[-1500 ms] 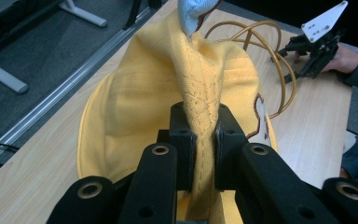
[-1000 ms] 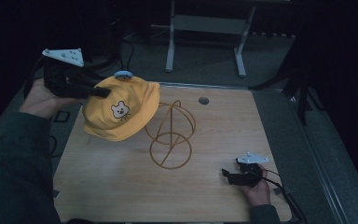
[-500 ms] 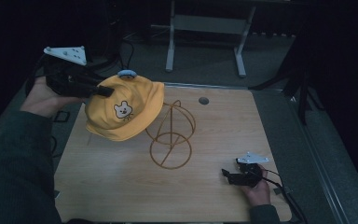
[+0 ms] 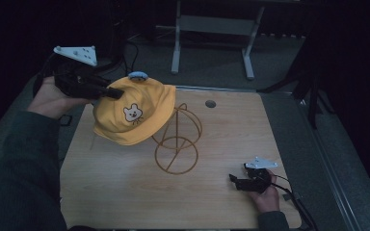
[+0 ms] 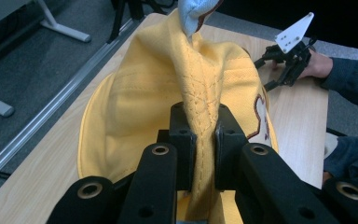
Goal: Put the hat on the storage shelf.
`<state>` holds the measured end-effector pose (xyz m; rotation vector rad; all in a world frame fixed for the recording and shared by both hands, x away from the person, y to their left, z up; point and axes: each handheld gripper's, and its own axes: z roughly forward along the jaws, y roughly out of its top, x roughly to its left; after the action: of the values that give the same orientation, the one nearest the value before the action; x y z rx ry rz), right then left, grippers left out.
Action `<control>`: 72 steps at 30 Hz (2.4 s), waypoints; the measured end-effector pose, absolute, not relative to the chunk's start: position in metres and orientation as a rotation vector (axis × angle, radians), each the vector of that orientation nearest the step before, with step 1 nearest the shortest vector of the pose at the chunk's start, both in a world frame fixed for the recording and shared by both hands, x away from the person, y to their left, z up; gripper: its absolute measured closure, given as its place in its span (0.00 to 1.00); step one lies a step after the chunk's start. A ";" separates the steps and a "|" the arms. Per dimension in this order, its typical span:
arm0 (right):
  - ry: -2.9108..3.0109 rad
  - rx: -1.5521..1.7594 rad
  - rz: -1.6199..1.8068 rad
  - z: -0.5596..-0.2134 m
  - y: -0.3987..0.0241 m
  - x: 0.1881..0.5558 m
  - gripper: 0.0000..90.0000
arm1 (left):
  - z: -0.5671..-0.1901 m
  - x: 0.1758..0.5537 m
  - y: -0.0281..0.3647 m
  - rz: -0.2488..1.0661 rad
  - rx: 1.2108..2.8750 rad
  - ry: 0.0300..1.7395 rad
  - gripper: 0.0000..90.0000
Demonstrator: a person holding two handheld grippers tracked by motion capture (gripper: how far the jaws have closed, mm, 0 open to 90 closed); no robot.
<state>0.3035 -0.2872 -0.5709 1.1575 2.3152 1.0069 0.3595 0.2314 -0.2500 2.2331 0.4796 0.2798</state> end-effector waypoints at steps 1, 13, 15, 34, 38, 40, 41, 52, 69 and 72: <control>2.315 1.158 1.007 -0.571 -0.287 0.303 0.23 | -0.250 0.360 0.231 0.281 2.233 0.476 0.90; 2.315 1.157 1.007 -0.571 -0.287 0.304 0.23 | -0.248 0.363 0.222 0.272 2.237 0.454 0.90; 2.315 1.154 1.007 -0.571 -0.287 0.304 0.23 | -0.249 0.365 0.220 0.268 2.237 0.452 0.90; 2.315 1.152 1.007 -0.571 -0.287 0.304 0.23 | -0.249 0.372 0.201 0.245 2.268 0.425 0.90; 2.315 1.152 1.007 -0.571 -0.287 0.304 0.23 | -0.251 0.372 0.200 0.242 2.276 0.430 0.90; 2.315 1.151 1.007 -0.571 -0.287 0.304 0.23 | -0.251 0.373 0.199 0.241 2.282 0.425 0.90; 2.315 1.152 1.007 -0.571 -0.287 0.304 0.23 | -0.251 0.372 0.198 0.240 2.283 0.424 0.90; 2.315 1.156 1.007 -0.571 -0.287 0.304 0.23 | -0.249 0.375 0.186 0.240 2.284 0.416 0.90; 2.315 1.155 1.007 -0.571 -0.287 0.304 0.23 | -0.253 0.383 0.168 0.221 2.297 0.403 0.89; 2.316 1.154 1.006 -0.571 -0.287 0.304 0.23 | -0.255 0.384 0.164 0.218 2.305 0.399 0.89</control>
<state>0.3036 -0.2874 -0.5709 1.1542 2.3155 1.0062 0.3844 0.1643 -0.2546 2.3048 0.3992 0.2183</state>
